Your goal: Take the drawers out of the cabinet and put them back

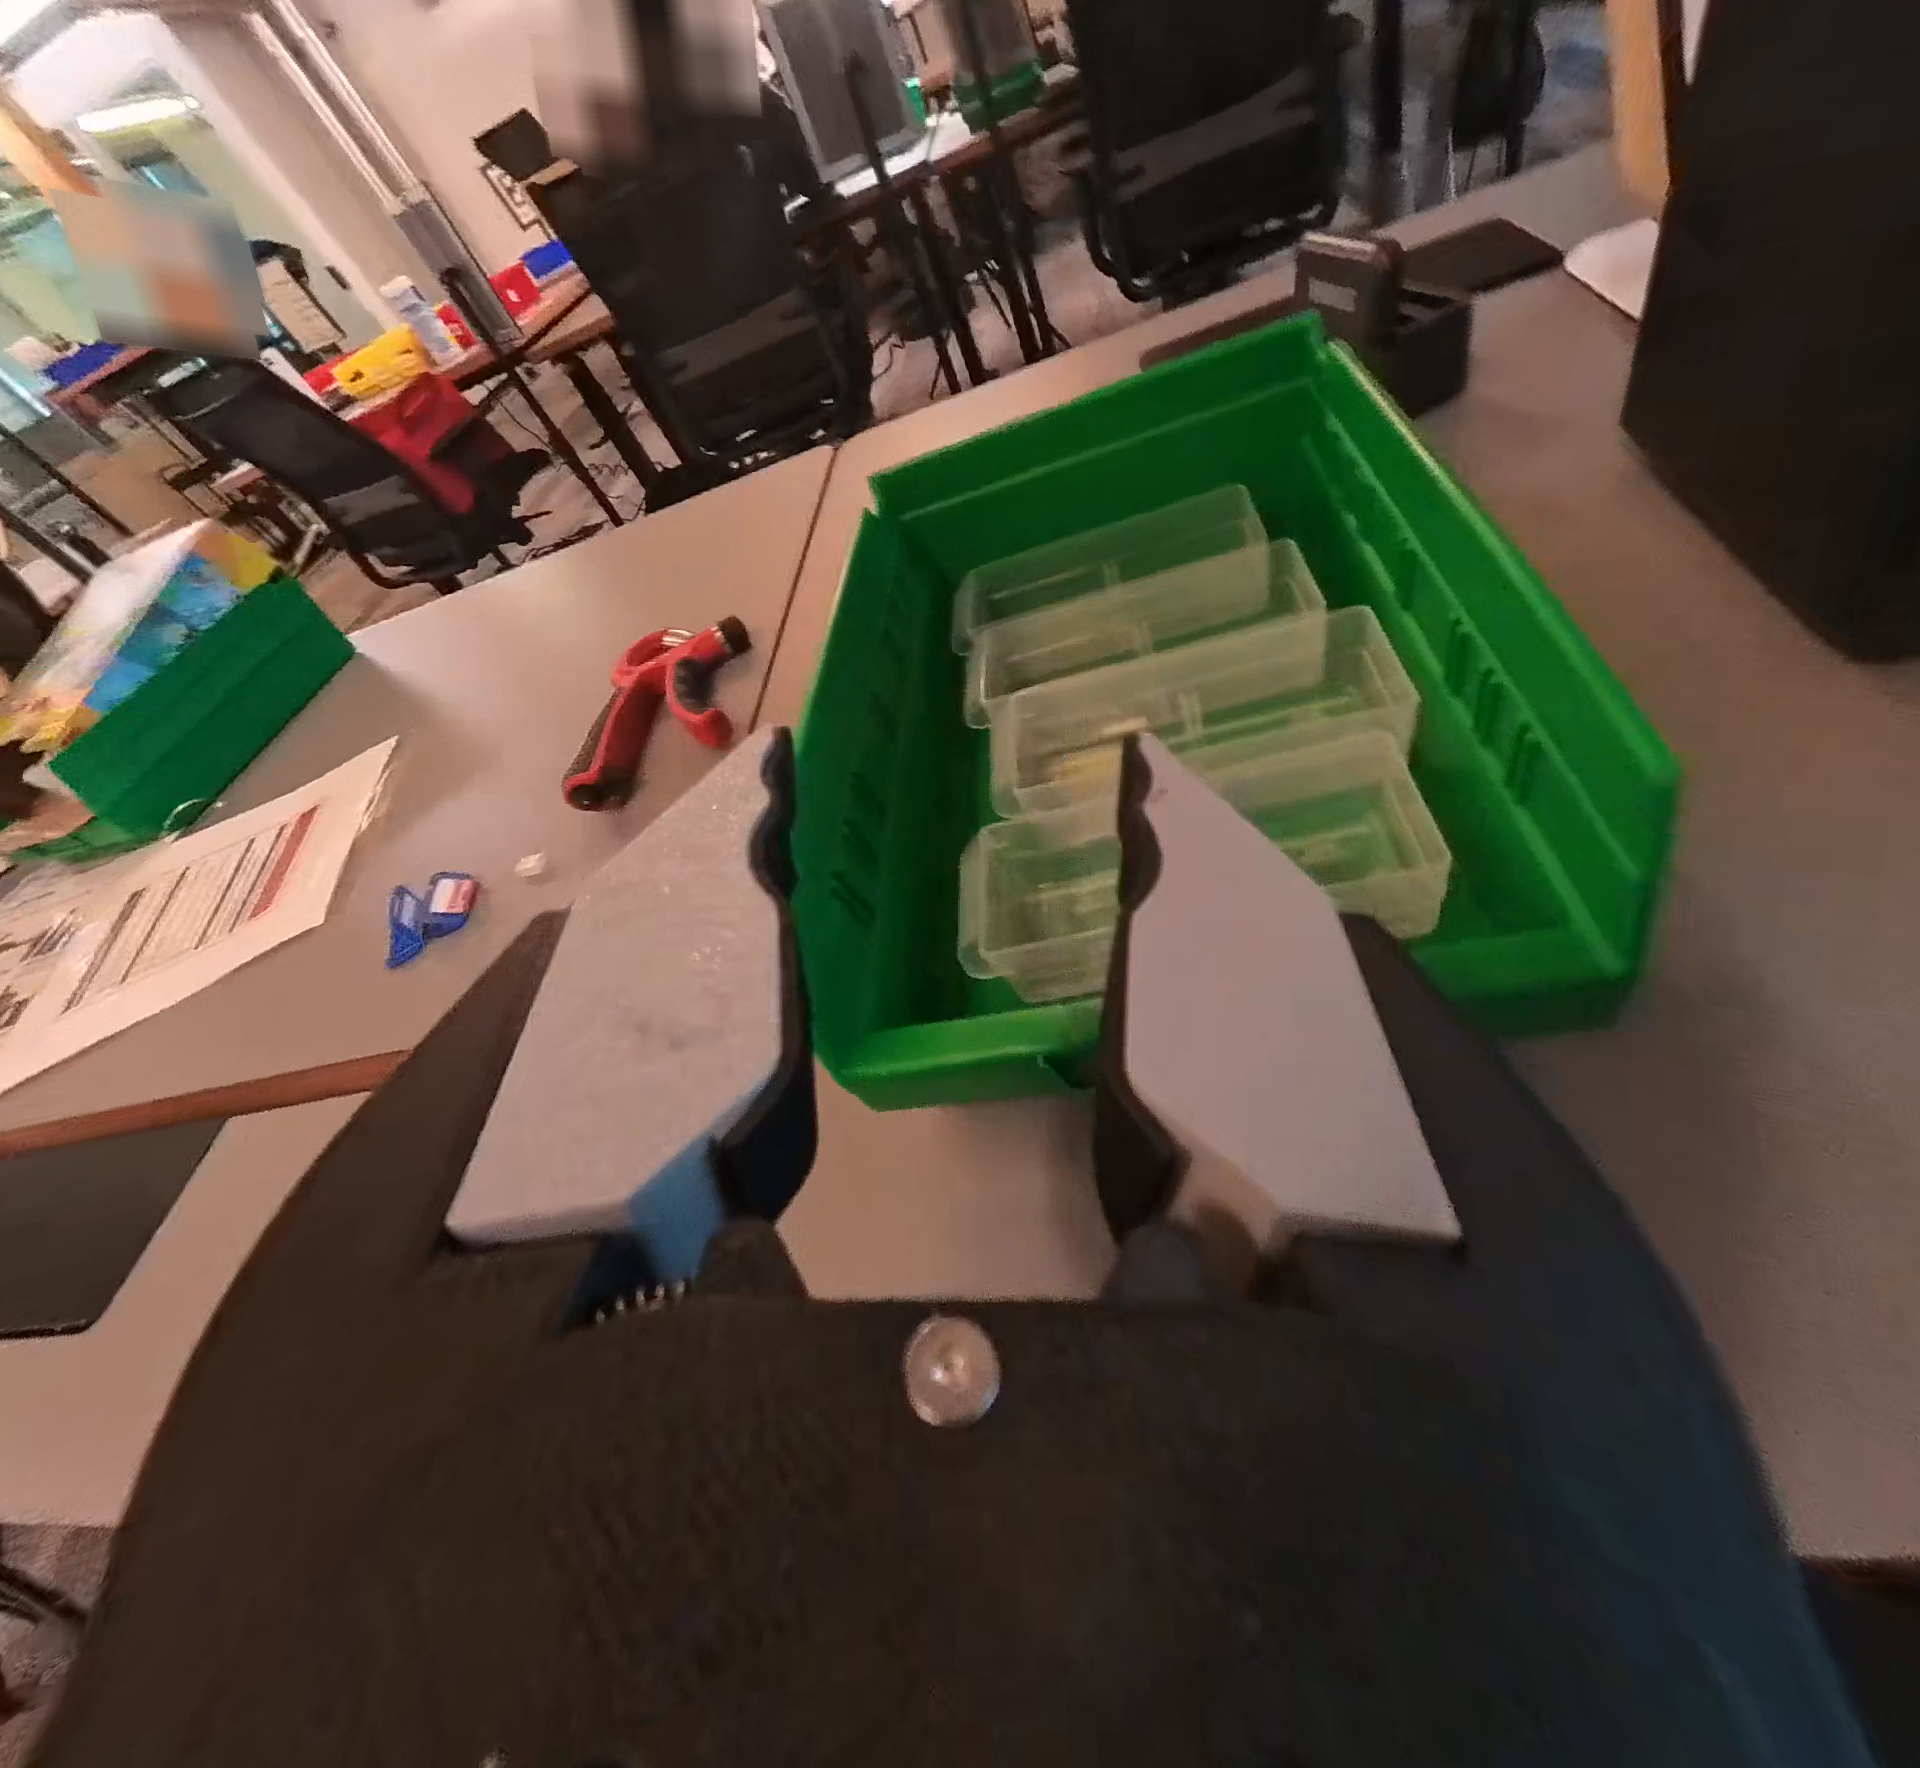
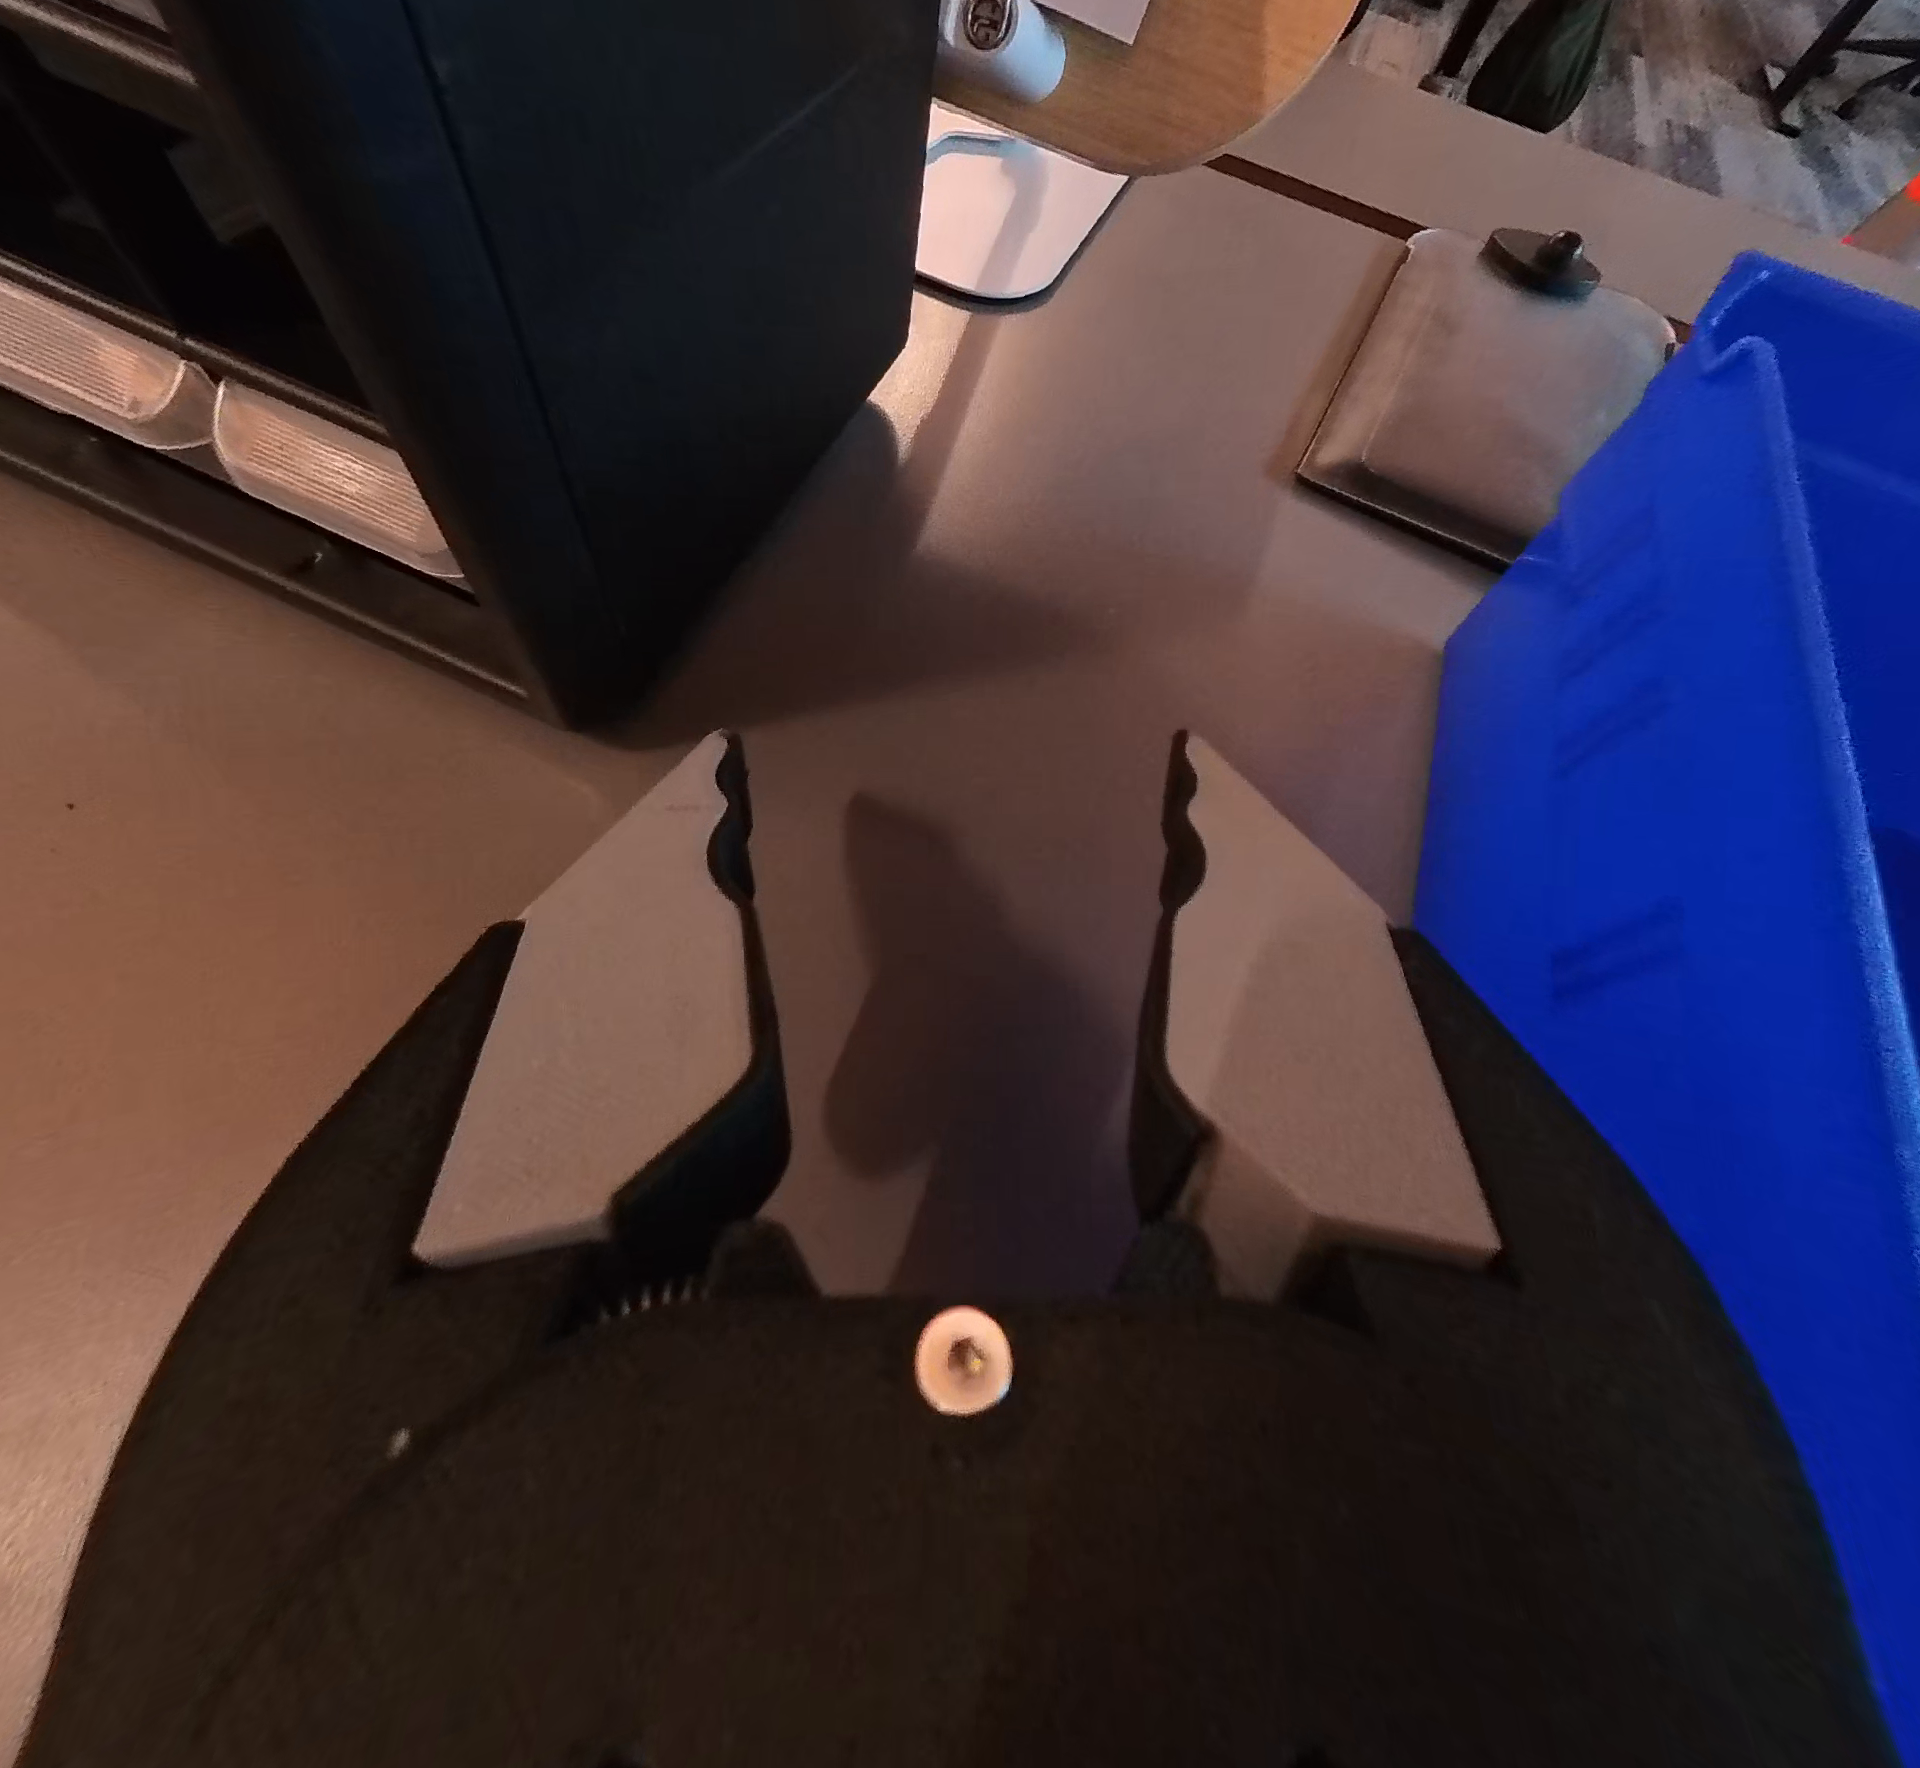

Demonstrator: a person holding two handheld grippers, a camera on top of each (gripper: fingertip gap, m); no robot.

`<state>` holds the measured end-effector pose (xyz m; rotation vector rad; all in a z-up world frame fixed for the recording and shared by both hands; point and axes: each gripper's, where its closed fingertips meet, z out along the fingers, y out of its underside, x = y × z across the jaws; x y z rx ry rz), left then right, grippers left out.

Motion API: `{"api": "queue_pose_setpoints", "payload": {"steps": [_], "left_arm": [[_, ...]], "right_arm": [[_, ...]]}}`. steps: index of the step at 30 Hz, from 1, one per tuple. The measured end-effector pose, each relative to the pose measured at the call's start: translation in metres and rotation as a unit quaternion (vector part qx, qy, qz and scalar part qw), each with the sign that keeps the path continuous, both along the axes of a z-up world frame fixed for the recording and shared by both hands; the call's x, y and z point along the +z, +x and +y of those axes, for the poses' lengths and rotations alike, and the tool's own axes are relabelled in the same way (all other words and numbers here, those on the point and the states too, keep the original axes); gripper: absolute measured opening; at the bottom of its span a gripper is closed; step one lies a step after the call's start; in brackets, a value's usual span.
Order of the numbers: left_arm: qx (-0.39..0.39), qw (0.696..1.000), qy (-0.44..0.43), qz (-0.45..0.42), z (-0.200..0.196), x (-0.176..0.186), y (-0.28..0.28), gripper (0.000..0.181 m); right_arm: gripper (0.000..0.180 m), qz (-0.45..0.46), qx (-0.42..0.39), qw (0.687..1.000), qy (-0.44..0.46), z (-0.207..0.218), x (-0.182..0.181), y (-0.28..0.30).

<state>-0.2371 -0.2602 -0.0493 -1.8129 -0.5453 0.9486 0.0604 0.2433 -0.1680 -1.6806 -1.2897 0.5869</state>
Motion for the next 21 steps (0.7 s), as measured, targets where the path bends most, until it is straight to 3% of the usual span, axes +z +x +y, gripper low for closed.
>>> {"api": "queue_pose_setpoints", "payload": {"steps": [8, 12, 15, 21], "left_arm": [[-0.029, 0.999, -0.031, -0.001, 0.023, -0.015, 0.008, 0.057], [-0.102, 0.992, -0.079, -0.004, 0.035, -0.030, 0.026, 0.045], [-0.207, 0.969, -0.135, -0.025, 0.052, -0.046, 0.042, 0.040], [-0.287, 0.892, -0.344, -0.053, 0.064, -0.067, 0.028, 0.042]], "right_arm": [[0.077, -0.002, 0.003, 1.000, 0.000, -0.001, -0.001, -0.001], [0.076, -0.006, 0.002, 1.000, 0.004, -0.001, -0.001, -0.001], [0.074, -0.010, 0.002, 1.000, 0.022, -0.003, -0.001, -0.001], [0.075, -0.037, -0.001, 0.999, 0.036, -0.002, -0.007, -0.003]]}}
